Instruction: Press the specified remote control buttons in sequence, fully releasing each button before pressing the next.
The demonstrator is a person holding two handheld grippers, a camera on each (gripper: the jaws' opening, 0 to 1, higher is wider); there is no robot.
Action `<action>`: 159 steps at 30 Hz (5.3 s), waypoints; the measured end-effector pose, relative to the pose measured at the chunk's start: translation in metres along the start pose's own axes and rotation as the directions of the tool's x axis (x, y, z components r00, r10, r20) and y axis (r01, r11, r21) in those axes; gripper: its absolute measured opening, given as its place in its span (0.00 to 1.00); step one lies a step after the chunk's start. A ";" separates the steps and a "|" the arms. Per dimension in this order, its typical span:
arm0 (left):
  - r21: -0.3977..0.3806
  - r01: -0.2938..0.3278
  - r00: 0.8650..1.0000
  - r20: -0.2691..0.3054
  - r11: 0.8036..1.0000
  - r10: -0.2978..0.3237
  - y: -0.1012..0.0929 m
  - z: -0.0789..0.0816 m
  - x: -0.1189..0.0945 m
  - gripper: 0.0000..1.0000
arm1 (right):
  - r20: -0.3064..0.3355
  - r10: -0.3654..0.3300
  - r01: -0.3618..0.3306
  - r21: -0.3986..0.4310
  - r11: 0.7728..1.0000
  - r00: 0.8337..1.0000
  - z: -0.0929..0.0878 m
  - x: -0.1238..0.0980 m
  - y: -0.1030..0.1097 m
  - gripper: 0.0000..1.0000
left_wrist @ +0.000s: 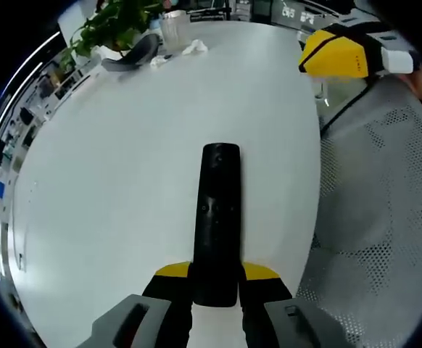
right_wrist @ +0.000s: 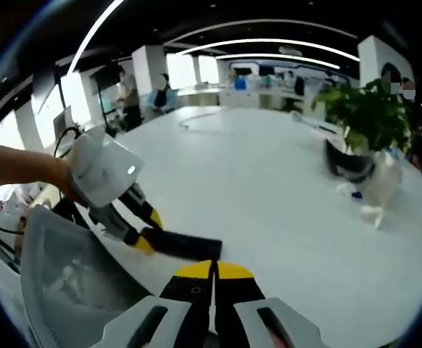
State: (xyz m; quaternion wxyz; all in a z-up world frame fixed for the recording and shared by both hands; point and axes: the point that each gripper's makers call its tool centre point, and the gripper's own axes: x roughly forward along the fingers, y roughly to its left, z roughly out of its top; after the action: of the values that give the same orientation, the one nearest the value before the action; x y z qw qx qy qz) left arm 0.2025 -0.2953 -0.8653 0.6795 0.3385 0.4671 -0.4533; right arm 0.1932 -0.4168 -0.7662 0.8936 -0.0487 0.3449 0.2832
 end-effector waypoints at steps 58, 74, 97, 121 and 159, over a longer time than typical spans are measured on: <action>-0.113 -0.005 0.970 0.240 0.994 0.033 -0.034 -0.002 -0.005 0.24 | -0.217 0.289 -0.215 0.310 0.926 0.933 -0.018 0.067 0.006 0.00; -0.114 0.007 0.921 0.388 0.993 0.038 -0.051 0.002 -0.006 0.24 | -0.301 0.311 -0.166 0.423 0.891 0.902 -0.043 0.069 0.005 0.00; -0.108 0.008 0.915 0.402 0.994 0.037 -0.049 0.006 -0.005 0.24 | -0.320 0.299 -0.128 0.461 0.878 0.899 -0.051 0.071 0.001 0.00; -0.113 0.010 0.911 0.411 0.994 0.038 -0.048 0.007 -0.005 0.24 | -0.319 0.310 -0.102 0.532 0.841 0.895 -0.050 0.072 0.000 0.00; -0.120 0.007 0.908 0.416 0.993 0.043 -0.047 0.009 -0.004 0.24 | -0.331 0.319 -0.141 0.466 0.874 0.888 -0.050 0.073 0.009 0.00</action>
State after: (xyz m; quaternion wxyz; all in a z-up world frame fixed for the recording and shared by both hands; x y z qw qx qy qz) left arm 0.1612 -0.3187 -0.8607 0.7867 0.1971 0.3339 -0.4803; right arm 0.2029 -0.3885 -0.8504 0.7521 0.1349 0.5758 0.2907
